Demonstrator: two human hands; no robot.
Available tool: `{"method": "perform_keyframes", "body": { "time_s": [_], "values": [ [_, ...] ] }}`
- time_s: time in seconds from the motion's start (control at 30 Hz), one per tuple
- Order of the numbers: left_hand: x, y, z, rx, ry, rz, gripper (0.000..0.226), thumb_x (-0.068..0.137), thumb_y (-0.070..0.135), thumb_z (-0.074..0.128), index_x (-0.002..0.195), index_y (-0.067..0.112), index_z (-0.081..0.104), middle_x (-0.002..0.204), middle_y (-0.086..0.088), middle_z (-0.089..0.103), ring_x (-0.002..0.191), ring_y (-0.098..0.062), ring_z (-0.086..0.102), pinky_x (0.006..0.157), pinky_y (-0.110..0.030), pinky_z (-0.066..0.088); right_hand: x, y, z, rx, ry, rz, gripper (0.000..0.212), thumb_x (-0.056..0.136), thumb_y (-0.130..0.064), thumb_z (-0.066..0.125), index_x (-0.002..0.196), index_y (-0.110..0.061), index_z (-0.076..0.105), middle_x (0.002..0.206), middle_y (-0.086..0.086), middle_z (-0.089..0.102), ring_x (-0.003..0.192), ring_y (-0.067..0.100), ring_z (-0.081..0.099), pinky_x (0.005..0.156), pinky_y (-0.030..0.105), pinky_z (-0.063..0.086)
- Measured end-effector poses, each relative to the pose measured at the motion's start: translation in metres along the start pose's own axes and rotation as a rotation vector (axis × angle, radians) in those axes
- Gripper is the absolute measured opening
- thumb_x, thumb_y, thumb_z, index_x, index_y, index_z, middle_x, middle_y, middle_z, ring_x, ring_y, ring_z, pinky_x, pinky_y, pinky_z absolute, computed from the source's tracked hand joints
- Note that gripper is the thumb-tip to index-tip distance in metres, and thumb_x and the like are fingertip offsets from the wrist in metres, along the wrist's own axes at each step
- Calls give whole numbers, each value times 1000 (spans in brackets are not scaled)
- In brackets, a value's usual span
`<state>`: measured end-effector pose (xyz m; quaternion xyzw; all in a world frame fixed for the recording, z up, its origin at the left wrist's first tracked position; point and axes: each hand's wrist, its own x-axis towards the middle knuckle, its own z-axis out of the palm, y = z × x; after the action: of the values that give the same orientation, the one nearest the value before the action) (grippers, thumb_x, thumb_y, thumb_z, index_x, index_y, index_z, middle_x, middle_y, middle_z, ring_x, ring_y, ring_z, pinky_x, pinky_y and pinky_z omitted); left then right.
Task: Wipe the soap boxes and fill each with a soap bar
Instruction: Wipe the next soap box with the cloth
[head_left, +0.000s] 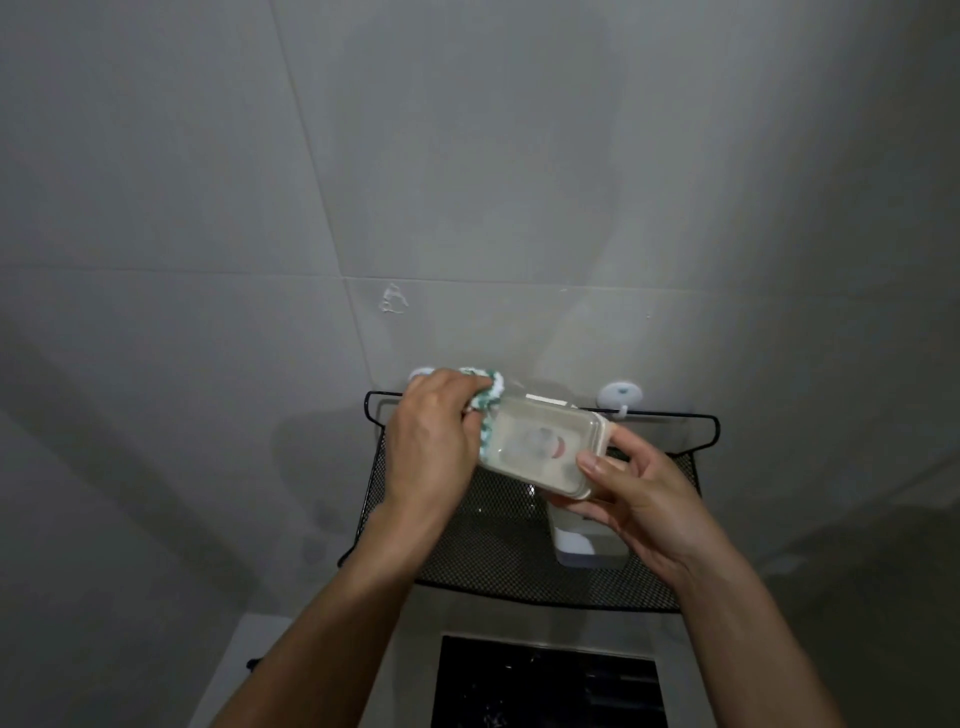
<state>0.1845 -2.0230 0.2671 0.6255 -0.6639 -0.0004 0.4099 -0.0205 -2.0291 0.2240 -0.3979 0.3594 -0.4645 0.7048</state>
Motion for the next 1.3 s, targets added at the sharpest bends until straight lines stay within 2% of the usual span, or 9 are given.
{"method": "perform_keyframes", "body": {
  "time_s": [0.27,0.43,0.63,0.77,0.9,1.07,1.2,1.3],
  "values": [
    [-14,47,8,-88,-58,227,28,75,-2,76,102,7,76,102,-8,73,97,-25,64,84,-34,53,4,1,5,11,1,-9,49,79,-13,73,127,-13,63,112,22,73,103,33,72,90,44,59],
    [-24,55,14,-166,-92,285,29,77,-4,72,104,6,76,102,-8,70,98,-24,62,87,-32,48,3,1,-3,61,5,-38,45,84,-8,68,129,-11,62,106,17,75,93,25,75,75,33,61],
    [-38,53,19,-207,-125,270,27,76,1,72,103,7,73,101,-5,63,92,-22,59,80,-33,49,2,-4,-13,133,81,-77,42,82,-7,67,124,-5,65,106,19,75,89,25,76,69,34,61],
    [-36,39,17,-195,-92,189,24,79,2,72,102,9,73,102,-2,62,91,-16,59,79,-31,50,2,-7,-12,132,94,-53,45,82,-8,65,126,1,61,115,26,71,97,34,74,72,41,63],
    [-25,19,14,-173,-18,108,20,81,1,73,101,6,73,100,-4,64,88,-15,60,80,-21,46,0,-8,-13,110,114,-19,51,79,-8,65,128,3,58,119,29,69,108,43,69,84,50,61],
    [-22,-8,18,-139,17,-5,20,83,2,71,101,9,71,99,-2,66,85,-14,60,76,-18,41,-4,-6,-15,104,109,28,49,77,-9,67,125,2,60,115,27,71,104,40,71,80,49,62],
    [-28,-31,28,-104,-65,-38,23,80,3,74,101,12,72,99,0,70,87,-12,62,80,-17,43,-4,-3,-16,55,157,65,47,74,-13,71,118,2,63,109,25,73,100,39,73,76,49,63],
    [-36,-47,38,37,-247,-112,18,84,9,71,99,19,68,94,4,69,82,-10,62,76,-29,53,-4,-1,-18,-2,220,73,46,71,-18,74,112,0,62,105,24,74,95,38,74,77,51,62]
  ]
}}
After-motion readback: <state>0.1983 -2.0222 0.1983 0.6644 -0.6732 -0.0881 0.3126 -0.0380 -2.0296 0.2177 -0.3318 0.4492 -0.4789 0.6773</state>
